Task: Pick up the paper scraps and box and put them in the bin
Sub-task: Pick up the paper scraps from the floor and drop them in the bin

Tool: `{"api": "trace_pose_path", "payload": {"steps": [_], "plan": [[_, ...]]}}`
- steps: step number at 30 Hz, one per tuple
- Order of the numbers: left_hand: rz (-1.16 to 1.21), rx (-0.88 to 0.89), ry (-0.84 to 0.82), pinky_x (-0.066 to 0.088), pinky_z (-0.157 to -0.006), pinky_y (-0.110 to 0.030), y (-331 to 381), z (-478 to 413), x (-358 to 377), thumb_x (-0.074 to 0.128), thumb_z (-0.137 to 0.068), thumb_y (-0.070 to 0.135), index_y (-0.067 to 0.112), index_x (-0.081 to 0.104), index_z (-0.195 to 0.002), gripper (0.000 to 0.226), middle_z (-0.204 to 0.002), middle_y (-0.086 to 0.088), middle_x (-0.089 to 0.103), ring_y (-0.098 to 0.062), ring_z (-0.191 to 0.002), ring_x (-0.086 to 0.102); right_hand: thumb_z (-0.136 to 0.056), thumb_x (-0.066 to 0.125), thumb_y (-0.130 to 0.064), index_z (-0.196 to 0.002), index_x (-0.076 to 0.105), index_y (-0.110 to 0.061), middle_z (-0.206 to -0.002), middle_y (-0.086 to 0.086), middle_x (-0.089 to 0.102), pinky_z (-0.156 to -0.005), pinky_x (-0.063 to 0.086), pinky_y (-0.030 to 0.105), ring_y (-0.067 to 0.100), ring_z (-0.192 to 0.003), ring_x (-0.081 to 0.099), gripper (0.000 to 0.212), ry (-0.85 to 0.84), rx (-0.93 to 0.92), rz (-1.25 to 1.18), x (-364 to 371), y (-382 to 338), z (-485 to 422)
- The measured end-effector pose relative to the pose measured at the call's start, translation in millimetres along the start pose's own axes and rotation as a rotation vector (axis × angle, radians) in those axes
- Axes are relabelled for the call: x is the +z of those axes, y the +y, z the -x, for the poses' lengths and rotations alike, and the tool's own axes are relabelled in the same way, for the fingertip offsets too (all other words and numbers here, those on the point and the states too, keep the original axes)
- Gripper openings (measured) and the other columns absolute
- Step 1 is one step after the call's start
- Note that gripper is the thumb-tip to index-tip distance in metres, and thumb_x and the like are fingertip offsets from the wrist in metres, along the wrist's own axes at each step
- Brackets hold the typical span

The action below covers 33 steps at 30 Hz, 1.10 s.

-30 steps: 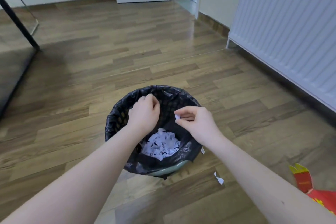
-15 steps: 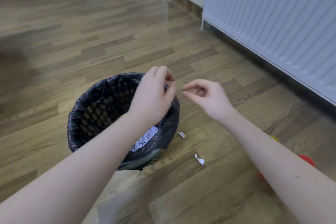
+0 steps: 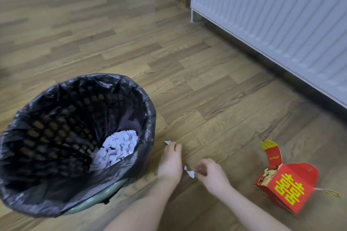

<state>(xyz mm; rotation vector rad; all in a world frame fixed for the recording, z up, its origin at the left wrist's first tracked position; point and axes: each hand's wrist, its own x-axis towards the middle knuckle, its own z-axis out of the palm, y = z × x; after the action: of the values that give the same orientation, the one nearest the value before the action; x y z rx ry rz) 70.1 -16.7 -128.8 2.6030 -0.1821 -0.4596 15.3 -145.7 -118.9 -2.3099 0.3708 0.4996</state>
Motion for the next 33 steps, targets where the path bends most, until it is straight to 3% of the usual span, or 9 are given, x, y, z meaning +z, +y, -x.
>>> {"api": "trace_pose_path", "payload": {"steps": [3, 5, 8, 12, 16, 22, 26, 29, 33], "plan": [[0.050, -0.002, 0.029, 0.025, -0.115, -0.033, -11.8, -18.3, 6.7, 0.038, -0.089, -0.005, 0.018, 0.034, -0.139, 0.055, -0.155, 0.000, 0.024, -0.020, -0.143, 0.021, -0.075, 0.070, -0.030, -0.101, 0.059, -0.021, -0.096, -0.009, 0.049, -0.074, 0.046, 0.029, 0.013, -0.087, 0.058, 0.030, -0.018, -0.001, 0.073, 8.9, 1.6, -6.2], [0.030, 0.010, -0.012, 0.027, -0.114, -0.034, -17.1, -24.7, 10.5, 0.042, -0.089, -0.005, 0.016, 0.035, -0.140, 0.055, -0.155, 0.001, 0.026, -0.021, -0.142, 0.024, -0.075, 0.069, -0.036, -0.106, 0.054, -0.021, -0.102, -0.006, 0.048, -0.071, 0.042, 0.029, 0.017, -0.093, 0.057, 0.038, -0.052, -0.005, 0.150, 17.1, -0.6, -6.5], [-0.027, 0.026, -0.018, 0.045, -0.098, -0.037, -24.1, -23.0, 16.0, 0.046, -0.088, 0.003, 0.011, 0.053, -0.118, 0.032, -0.135, -0.003, 0.048, -0.026, -0.125, 0.044, -0.083, 0.060, -0.038, -0.116, 0.049, -0.018, -0.119, 0.003, 0.051, -0.082, 0.042, 0.033, 0.023, -0.110, 0.054, 0.040, -0.061, -0.039, 0.335, 28.4, -5.4, -5.6], [-0.064, -0.019, 0.045, 0.050, -0.084, -0.040, -32.2, -14.0, 22.4, 0.047, -0.087, 0.005, 0.009, 0.052, -0.106, 0.019, -0.117, -0.008, 0.049, -0.024, -0.108, 0.045, -0.089, 0.051, -0.031, -0.120, 0.045, -0.014, -0.125, 0.008, 0.052, -0.091, 0.042, 0.035, 0.026, -0.115, 0.052, 0.036, -0.034, -0.026, 0.428, 38.4, -9.3, -7.7], [0.025, -0.078, 0.129, 0.050, -0.082, -0.036, -32.3, -9.8, 19.8, 0.047, -0.083, -0.002, 0.010, 0.051, -0.106, 0.026, -0.115, -0.011, 0.046, -0.024, -0.096, 0.051, -0.091, 0.047, -0.024, -0.119, 0.042, -0.011, -0.123, 0.010, 0.055, -0.087, 0.044, 0.035, 0.027, -0.112, 0.055, 0.031, -0.017, 0.005, 0.383, 39.6, -9.6, -12.8], [0.007, -0.023, 0.133, 0.032, -0.108, -0.030, -40.1, -9.0, 21.5, 0.047, -0.091, 0.008, 0.009, 0.048, -0.128, 0.038, -0.145, -0.009, 0.038, -0.023, -0.134, 0.032, -0.093, 0.042, -0.023, -0.114, 0.044, -0.009, -0.119, 0.010, 0.058, -0.083, 0.046, 0.033, 0.027, -0.108, 0.058, 0.025, 0.017, 0.069, 0.350, 38.4, -3.5, -17.4], [-0.006, 0.014, 0.113, 0.047, -0.091, -0.032, -46.7, 1.1, 29.4, 0.044, -0.088, 0.001, 0.009, 0.059, -0.105, 0.024, -0.125, -0.003, 0.054, -0.020, -0.116, 0.046, -0.093, 0.041, -0.022, -0.110, 0.050, -0.010, -0.118, 0.008, 0.058, -0.080, 0.045, 0.032, 0.025, -0.106, 0.058, 0.023, 0.038, 0.100, 0.314, 33.1, 2.3, -14.2], [-0.051, -0.024, 0.106, 0.048, -0.079, -0.033, -44.6, 9.6, 30.1, 0.043, -0.088, 0.003, 0.014, 0.054, -0.101, 0.021, -0.113, -0.002, 0.053, -0.021, -0.105, 0.045, -0.094, 0.040, -0.026, -0.090, 0.046, -0.015, -0.110, 0.008, 0.061, -0.068, 0.040, 0.030, 0.023, -0.085, 0.054, 0.013, 0.084, 0.125, 0.213, 21.5, 8.9, -6.3], [-0.061, 0.034, 0.136, 0.046, -0.085, -0.034, -25.4, 21.1, 20.4, 0.040, -0.094, 0.012, 0.014, 0.051, -0.107, 0.017, -0.112, -0.006, 0.055, -0.023, -0.105, 0.046, -0.091, 0.048, -0.026, -0.083, 0.049, -0.018, -0.091, 0.005, 0.065, -0.070, 0.045, 0.034, 0.024, -0.082, 0.059, 0.011, 0.202, 0.112, -0.009, 1.9, 12.0, 8.9]]}}
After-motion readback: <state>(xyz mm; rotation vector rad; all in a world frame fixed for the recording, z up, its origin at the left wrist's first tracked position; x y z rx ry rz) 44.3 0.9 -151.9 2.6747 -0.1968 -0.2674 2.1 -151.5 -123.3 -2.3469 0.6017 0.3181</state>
